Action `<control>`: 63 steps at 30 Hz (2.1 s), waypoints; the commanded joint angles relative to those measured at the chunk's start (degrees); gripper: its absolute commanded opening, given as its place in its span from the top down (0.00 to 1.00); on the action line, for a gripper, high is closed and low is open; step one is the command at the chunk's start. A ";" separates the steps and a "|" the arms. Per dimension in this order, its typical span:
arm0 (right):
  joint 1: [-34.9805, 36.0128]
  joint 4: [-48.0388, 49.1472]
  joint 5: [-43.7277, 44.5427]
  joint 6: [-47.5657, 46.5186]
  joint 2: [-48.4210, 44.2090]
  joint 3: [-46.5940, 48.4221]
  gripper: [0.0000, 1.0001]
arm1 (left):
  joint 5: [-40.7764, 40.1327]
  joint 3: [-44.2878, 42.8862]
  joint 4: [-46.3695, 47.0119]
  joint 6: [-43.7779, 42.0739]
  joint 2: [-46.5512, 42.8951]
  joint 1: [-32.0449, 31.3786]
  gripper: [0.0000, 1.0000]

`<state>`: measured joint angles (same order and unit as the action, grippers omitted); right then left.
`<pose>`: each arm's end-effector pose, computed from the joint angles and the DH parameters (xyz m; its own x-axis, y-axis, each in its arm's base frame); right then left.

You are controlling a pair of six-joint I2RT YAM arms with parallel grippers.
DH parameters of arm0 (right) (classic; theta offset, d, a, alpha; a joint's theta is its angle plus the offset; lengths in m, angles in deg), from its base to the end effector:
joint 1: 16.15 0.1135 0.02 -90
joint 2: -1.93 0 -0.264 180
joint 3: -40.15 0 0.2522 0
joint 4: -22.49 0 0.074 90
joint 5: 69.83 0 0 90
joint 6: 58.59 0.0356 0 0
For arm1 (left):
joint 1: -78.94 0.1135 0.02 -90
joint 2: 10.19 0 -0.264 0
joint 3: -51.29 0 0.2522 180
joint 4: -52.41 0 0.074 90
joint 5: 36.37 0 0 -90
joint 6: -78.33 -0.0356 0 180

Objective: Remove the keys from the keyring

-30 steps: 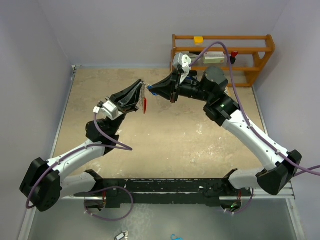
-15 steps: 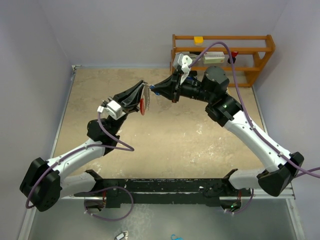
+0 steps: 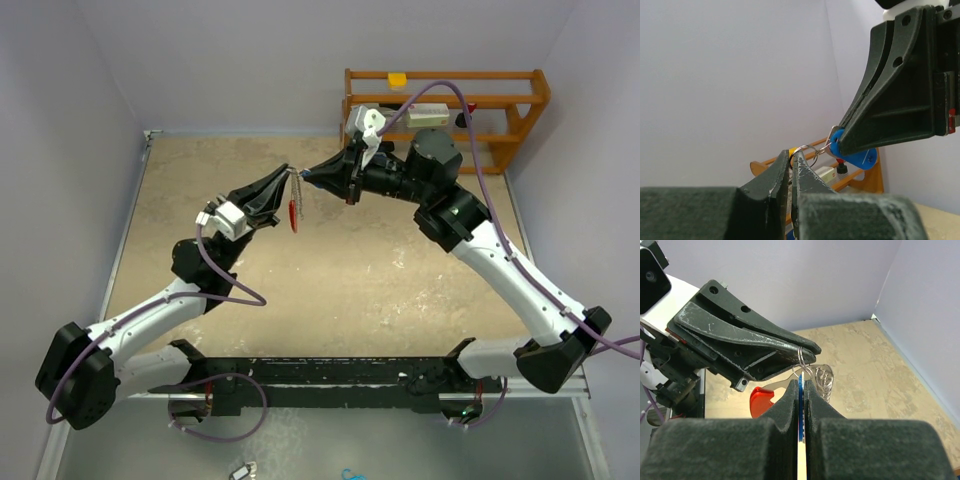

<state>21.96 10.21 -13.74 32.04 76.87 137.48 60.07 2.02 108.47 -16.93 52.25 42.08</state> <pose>0.2132 0.1925 0.4827 0.1277 0.1118 -0.9855 -0.9458 0.3128 -0.0871 0.1765 -0.1373 0.3645 0.6029 -0.3382 -0.7226 0.6091 0.7800 0.1432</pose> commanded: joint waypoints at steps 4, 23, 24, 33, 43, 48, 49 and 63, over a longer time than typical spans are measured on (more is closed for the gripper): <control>-0.36 1.78 -0.98 -2.28 -5.21 5.75 1.00 | -7.55 -1.89 -3.38 -2.14 -1.86 1.97 1.00; -0.32 -4.61 0.53 -7.48 -2.05 15.80 1.00 | -0.77 -7.34 -13.26 -0.93 0.15 2.02 1.00; -0.38 -5.39 0.45 -7.82 -1.59 17.03 1.00 | -0.10 -7.97 -14.33 -0.82 0.29 2.04 1.00; -0.33 -10.90 0.17 -9.68 1.09 25.37 1.00 | 8.09 -13.32 -22.10 0.31 3.11 2.02 1.00; -0.35 -11.09 -0.32 -9.75 1.03 25.60 1.00 | 18.04 -17.41 -23.80 3.77 6.10 2.01 1.00; -0.32 -11.27 -0.44 -10.15 1.07 25.68 1.00 | 23.68 -20.05 -22.99 6.70 8.27 1.98 1.00; -0.41 -11.31 -0.38 -10.27 1.09 25.68 1.00 | 24.84 -20.50 -22.68 7.60 8.81 1.97 1.00; -0.38 -10.97 1.22 -11.69 -0.67 22.81 1.00 | 26.80 -20.14 -21.48 8.06 6.12 1.97 0.81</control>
<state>20.91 -8.99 -11.81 21.26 80.15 158.79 84.46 -18.92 91.64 -8.45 60.68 44.04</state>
